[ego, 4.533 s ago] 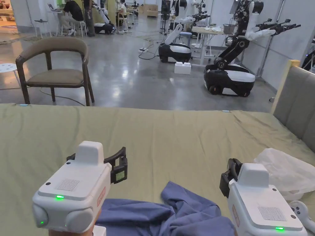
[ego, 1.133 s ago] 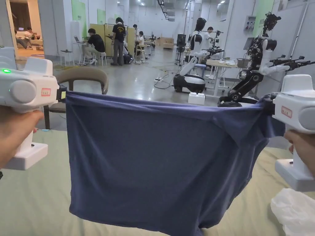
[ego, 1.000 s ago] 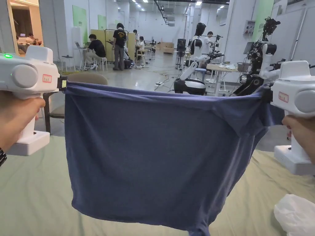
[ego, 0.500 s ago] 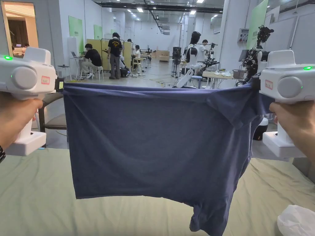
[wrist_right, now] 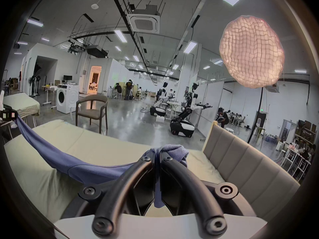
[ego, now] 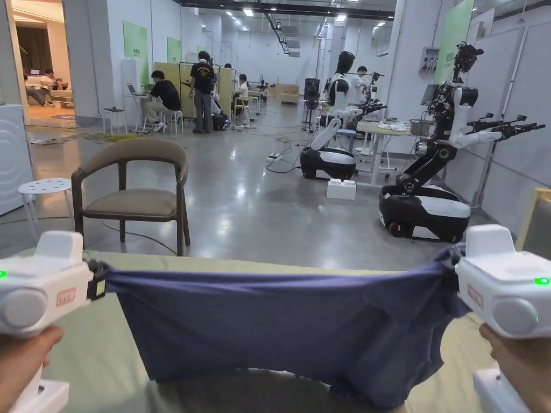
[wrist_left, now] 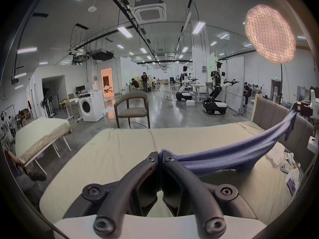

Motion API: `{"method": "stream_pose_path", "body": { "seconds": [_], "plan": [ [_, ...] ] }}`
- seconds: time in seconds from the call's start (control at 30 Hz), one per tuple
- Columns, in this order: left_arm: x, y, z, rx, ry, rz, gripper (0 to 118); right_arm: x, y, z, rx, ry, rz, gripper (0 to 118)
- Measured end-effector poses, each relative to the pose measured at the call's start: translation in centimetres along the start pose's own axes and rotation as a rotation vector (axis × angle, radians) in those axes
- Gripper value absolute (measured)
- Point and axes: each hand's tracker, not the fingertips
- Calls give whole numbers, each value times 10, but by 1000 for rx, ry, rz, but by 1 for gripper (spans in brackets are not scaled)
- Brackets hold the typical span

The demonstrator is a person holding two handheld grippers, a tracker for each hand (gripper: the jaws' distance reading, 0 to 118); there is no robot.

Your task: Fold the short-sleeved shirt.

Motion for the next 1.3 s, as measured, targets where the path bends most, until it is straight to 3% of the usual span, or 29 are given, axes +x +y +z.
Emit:
{"method": "stream_pose_path", "body": {
  "seconds": [0.13,0.23,0.67,0.87,1.17,1.27,1.3],
  "plan": [
    [-2,-38,32,-15,-29,33,0,1,-38,29,-41,-6,8,2],
    [-2,-60,62,-14,-43,57,0,4,-59,59,-71,1,-29,2],
    [-3,-144,164,-154,-71,92,0,-2,-138,172,-251,3,20,2],
    [10,-208,154,-410,-68,68,0,-9,-208,174,-467,43,-6,2],
    [24,-277,108,-656,-44,58,0,-25,-304,147,-755,87,-3,4],
    [24,-288,97,-668,-46,60,0,-29,-315,142,-773,83,-14,8],
    [24,-290,95,-668,-42,62,1,-31,-315,141,-769,82,-14,15]
  ]
}}
